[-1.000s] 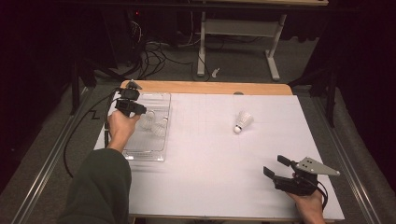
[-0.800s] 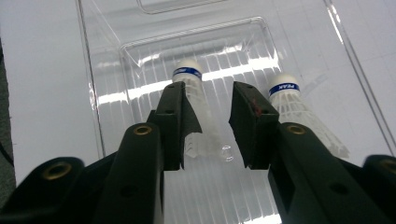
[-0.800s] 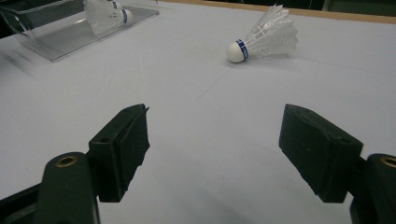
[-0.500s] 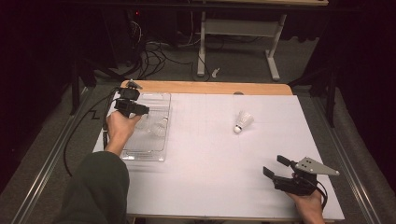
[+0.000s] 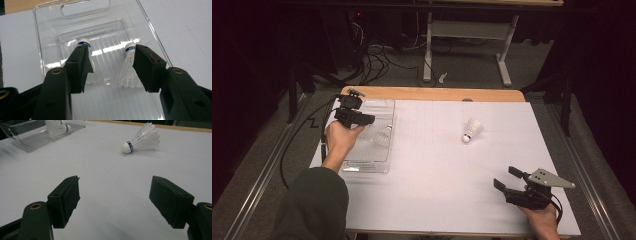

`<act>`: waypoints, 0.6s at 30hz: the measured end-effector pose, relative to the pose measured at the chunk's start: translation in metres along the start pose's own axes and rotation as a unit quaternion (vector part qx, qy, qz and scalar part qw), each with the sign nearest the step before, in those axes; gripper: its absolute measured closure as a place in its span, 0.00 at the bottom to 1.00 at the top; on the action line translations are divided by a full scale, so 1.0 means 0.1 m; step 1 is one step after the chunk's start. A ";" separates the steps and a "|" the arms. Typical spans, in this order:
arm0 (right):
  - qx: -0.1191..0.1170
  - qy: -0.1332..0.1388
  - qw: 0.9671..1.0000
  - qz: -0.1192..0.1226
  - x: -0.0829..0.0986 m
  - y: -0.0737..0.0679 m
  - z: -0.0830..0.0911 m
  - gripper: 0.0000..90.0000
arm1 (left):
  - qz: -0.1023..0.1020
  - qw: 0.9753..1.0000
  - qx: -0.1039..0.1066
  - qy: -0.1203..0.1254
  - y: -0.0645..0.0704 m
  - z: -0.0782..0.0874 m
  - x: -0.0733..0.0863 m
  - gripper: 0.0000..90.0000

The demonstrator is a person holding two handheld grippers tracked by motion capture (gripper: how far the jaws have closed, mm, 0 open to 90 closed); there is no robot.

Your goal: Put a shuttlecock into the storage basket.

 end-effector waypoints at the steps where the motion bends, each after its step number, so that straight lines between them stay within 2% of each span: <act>1: 0.000 0.000 1.000 0.000 0.00 0.00 0.00 0.27 | 0.001 1.000 0.001 0.003 0.01 0.00 0.00 0.52; 18: 0.000 0.001 1.000 -0.001 0.00 0.00 0.00 0.27 | -0.010 1.000 0.022 0.020 0.16 0.12 0.06 0.49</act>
Point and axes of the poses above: each handheld gripper's, and its own axes: z roughly backward along the jaws, x roughly out of its underside, y roughly to its right, the point moved 10 cm from there along -z, roughly forward along the jaws, and after that the axes turned 6 degrees about y, right-handed, at the moved point
